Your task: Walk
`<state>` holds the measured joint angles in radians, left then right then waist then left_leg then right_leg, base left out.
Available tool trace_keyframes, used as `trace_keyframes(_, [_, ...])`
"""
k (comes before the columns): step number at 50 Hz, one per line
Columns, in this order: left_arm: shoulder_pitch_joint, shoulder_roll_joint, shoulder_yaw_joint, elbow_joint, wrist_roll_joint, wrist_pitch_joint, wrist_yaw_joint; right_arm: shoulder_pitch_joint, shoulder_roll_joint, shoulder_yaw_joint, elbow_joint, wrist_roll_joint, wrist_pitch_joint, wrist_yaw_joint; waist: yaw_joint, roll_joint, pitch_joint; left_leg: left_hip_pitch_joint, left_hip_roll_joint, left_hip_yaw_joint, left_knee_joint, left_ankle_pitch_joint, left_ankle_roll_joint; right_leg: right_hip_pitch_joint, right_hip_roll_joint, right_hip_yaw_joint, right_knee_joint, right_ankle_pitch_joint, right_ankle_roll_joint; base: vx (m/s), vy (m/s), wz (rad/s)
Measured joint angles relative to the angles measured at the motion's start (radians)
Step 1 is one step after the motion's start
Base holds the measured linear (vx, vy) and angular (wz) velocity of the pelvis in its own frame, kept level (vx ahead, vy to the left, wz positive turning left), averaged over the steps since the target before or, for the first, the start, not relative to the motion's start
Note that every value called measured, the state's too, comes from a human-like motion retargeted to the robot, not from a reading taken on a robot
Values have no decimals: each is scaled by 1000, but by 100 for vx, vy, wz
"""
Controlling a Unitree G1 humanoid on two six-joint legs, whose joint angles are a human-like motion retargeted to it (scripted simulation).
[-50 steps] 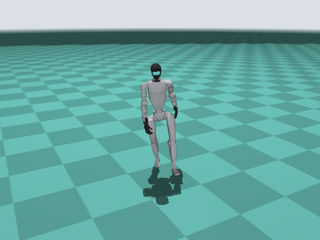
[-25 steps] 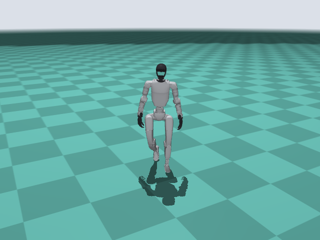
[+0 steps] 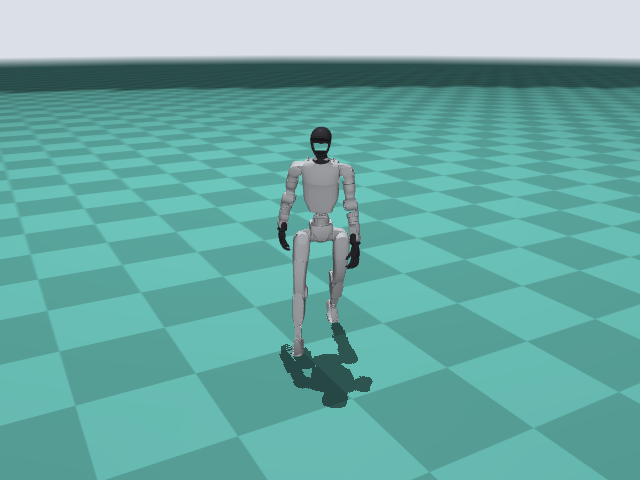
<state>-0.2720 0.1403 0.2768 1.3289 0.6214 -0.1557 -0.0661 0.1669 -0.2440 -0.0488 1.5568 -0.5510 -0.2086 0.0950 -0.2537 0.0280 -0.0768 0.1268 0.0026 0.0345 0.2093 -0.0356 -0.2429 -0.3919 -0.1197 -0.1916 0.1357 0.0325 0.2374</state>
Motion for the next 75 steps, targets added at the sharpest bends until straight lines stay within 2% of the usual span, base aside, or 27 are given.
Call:
trace_keyframes(4, [30,-16,-1,85,29,18,12,-82,20,14,10,13,-7,-14,4,-62,-4,-113,-117,88,255,302,-19,66,-116,-66,-8,-33,-17,60,5,54])
trace_keyframes(5, [40,-16,-1,101,42,24,23,-106,26,25,12,16,-9,-15,9,-81,-7,-156,-122,138,344,348,-19,80,-138,-78,-15,-35,-22,59,-15,9])
trace_keyframes(7, [86,-16,9,111,67,33,53,-146,43,56,10,1,-10,-20,30,-99,-4,-215,-77,189,487,370,-19,126,-101,-75,-35,-53,-62,65,-32,-11])
trace_keyframes(10, [163,-21,40,108,86,33,84,-230,64,88,-3,-46,-3,-27,41,-98,10,-286,-11,229,592,284,-19,182,-62,-87,-50,-81,-103,53,-17,-8])
trace_keyframes(13, [247,-23,71,118,82,31,91,-301,90,95,-28,-66,-8,-43,68,-103,26,-378,-38,193,570,215,3,232,-34,-74,-67,-101,-135,47,-3,-28])
trace_keyframes(15, [298,-17,85,131,79,35,94,-341,111,92,-45,-49,-23,-52,95,-105,36,-440,-59,160,506,159,47,265,-16,-75,-81,-115,-148,48,-1,-41])
trace_keyframes(18, [368,-1,110,155,88,48,102,-387,140,82,-76,-3,-53,-53,134,-99,48,-499,-57,136,330,106,178,314,16,-86,-89,-144,-169,63,2,-24])
trace_keyframes(23, [463,21,154,192,91,77,112,-449,168,66,-116,52,-85,-50,119,-83,62,-547,-82,56,-17,47,443,398,64,-127,-93,-211,-214,55,3,38])
trace_keyframes(25, [492,33,171,204,90,85,116,-463,180,61,-126,67,-92,-48,120,-92,47,-571,-62,38,-166,60,505,416,92,-145,-99,-236,-247,53,-22,18])
trace_keyframes(30, [540,41,226,201,85,88,112,-462,190,60,-137,93,-101,-41,171,-110,20,-595,-4,82,-289,64,505,448,149,-88,-70,-288,-310,59,-10,-39])
trace_keyframes(32, [553,36,242,197,77,81,109,-450,186,68,-134,94,-99,-37,197,-115,20,-584,-24,82,-225,59,505,481,151,-57,-59,-269,-303,71,31,-86])
trace_keyframes(35, [564,32,244,208,77,83,104,-406,171,82,-126,84,-89,-31,223,-122,-1,-566,-85,60,-177,78,505,524,123,-17,-29,-185,-259,88,52,-67])
trace_keyframes(37, [550,41,242,221,81,95,101,-366,165,91,-120,76,-83,-33,222,-124,-15,-557,-65,98,-124,59,451,527,129,1,22,-66,-239,84,32,-49])
trace_keyframes(40, [505,50,224,221,67,97,97,-318,151,111,-107,78,-78,-37,211,-111,7,-496,-59,67,-116,-3,410,517,149,23,158,206,-176,69,21,-37])
trace_keyframes(42, [457,54,201,215,50,91,96,-297,134,121,-98,71,-74,-34,186,-65,21,-453,-9,86,-112,-37,385,457,189,25,312,306,-138,52,17,-6])
trace_keyframes(43, [436,57,187,212,46,88,93,-280,125,127,-96,61,-70,-33,171,-39,17,-441,19,92,-107,-52,369,419,190,0,390,317,-121,67,21,-13])
trace_keyframes(45, [385,67,159,208,46,84,80,-238,107,130,-98,35,-64,-34,160,-1,-3,-433,42,79,-98,-90,351,330,199,-1,520,275,-105,60,18,-37])
trace_keyframes(47, [314,83,133,204,59,85,59,-196,89,119,-95,21,-60,-34,164,19,-3,-407,61,87,-97,-116,335,244,185,-19,605,178,-154,55,16,-40])
trace_keyframes(50, [203,102,102,181,71,80,34,-140,65,91,-69,24,-55,-28,140,33,16,-352,64,80,-115,-133,321,142,190,11,610,100,-106,48,12,24])
trace_keyframes(54, [87,91,83,129,42,38,16,-67,28,59,-31,7,-39,-22,104,17,24,-269,45,90,-147,-154,292,54,104,27,421,14,-26,59,11,32])
trace_keyframes(57, [19,86,66,86,7,4,0,-31,7,45,-6,-7,-24,-19,89,-24,38,-197,16,111,-160,-178,256,25,38,27,178,24,24,53,-7,0])
trace_keyframes(60, [-31,94,49,52,-16,-25,-7,-20,1,27,17,-19,-6,-13,103,-62,61,-131,34,130,-152,-209,186,-18,59,29,-39,8,24,55,-40,-28])
trace_keyframes(65, [-65,80,12,63,-30,-43,-13,-9,-2,3,30,-16,2,-6,92,-44,70,-52,67,102,-125,-222,81,-61,86,-76,-216,-54,24,66,-14,19])
trace_keyframes(68, [-44,60,8,109,-23,-34,-14,0,4,4,35,-11,3,-8,64,-24,51,-4,29,58,-97,-175,46,-19,36,-90,-162,-21,24,88,37,64])
trace_keyframes(70, [-27,49,13,145,-16,-20,-25,-9,7,5,36,-8,3,-6,40,-18,41,22,15,37,-83,-107,-2,0,21,-86,-146,32,24,76,20,87])
trace_keyframes(72, [-1,32,20,172,-3,-1,-33,-23,10,5,33,-1,-1,-5,12,-19,20,21,-42,12,-58,4,-19,-1,-2,-10,-123,75,24,67,25,97])
trace_keyframes(75, [43,7,22,186,20,22,-34,-73,15,-3,21,12,-5,-6,0,-20,8,-37,-137,71,75,218,-19,-8,-98,-25,-67,86,22,62,49,103])
